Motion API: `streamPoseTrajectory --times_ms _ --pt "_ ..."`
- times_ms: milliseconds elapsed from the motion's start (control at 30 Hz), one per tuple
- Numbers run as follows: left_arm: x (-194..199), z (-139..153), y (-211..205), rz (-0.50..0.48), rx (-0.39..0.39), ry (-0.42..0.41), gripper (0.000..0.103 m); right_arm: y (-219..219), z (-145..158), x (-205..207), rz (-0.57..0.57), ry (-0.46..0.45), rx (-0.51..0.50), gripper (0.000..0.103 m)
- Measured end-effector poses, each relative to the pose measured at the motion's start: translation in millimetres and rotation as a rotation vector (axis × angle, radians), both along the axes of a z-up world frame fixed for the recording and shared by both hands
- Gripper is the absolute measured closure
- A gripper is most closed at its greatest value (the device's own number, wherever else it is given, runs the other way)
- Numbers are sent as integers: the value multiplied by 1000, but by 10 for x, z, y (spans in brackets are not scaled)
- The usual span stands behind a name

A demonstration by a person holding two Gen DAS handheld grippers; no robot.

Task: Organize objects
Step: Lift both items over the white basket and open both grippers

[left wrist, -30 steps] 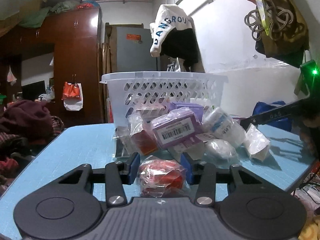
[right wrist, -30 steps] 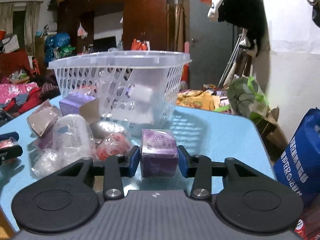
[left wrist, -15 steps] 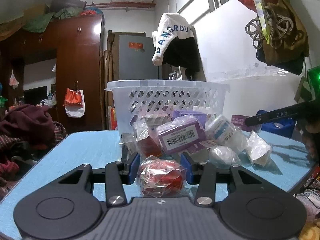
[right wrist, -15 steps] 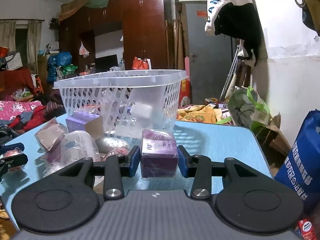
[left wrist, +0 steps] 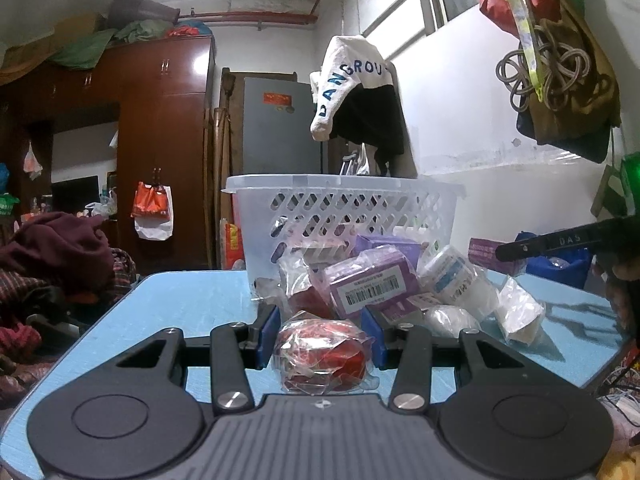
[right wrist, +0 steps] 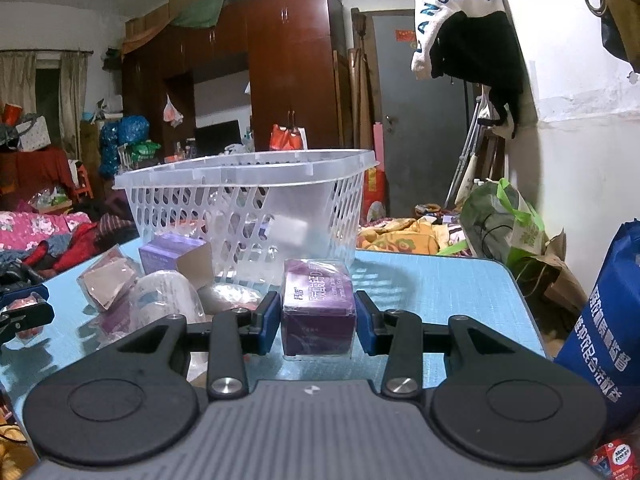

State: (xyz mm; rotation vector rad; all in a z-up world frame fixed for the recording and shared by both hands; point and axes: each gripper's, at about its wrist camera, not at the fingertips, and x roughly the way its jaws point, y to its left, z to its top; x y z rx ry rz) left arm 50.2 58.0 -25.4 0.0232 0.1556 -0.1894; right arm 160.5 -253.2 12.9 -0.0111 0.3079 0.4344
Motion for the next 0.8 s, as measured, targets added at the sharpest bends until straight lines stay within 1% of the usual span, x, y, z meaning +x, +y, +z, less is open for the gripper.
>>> streamPoseTrajectory --times_ms 67,167,233,367,433,500,567,600,667,733,800 --pt "-4 2 13 4 -4 -2 54 -41 3 -47 -6 -29 26 60" --pt "6 -10 22 4 -8 0 54 -126 0 -182 -25 -111 84 60" --pt "10 -16 18 0 -9 3 54 -156 2 -218 -36 -138 109 60" --pt "-6 24 28 -8 -24 -3 54 -150 24 -190 -40 -134 117 60" --pt "-13 80 38 -17 -45 -14 54 -142 27 -262 -60 -181 135 60" --pt "7 171 29 -33 -66 -26 54 -64 59 -345 -36 -228 123 60" --pt "74 358 -2 -56 -79 -53 54 35 196 -344 20 -234 147 60" --pt "129 480 -15 -68 -89 -69 54 109 292 -321 40 -243 135 60" --pt "290 761 -35 -95 -126 -92 54 298 515 -252 48 -300 78 60" --pt "505 1020 -82 -103 -145 -98 54 426 706 -112 61 -342 69 60" --pt "787 1233 -150 -99 -144 -82 54 555 875 133 65 -315 38 60"
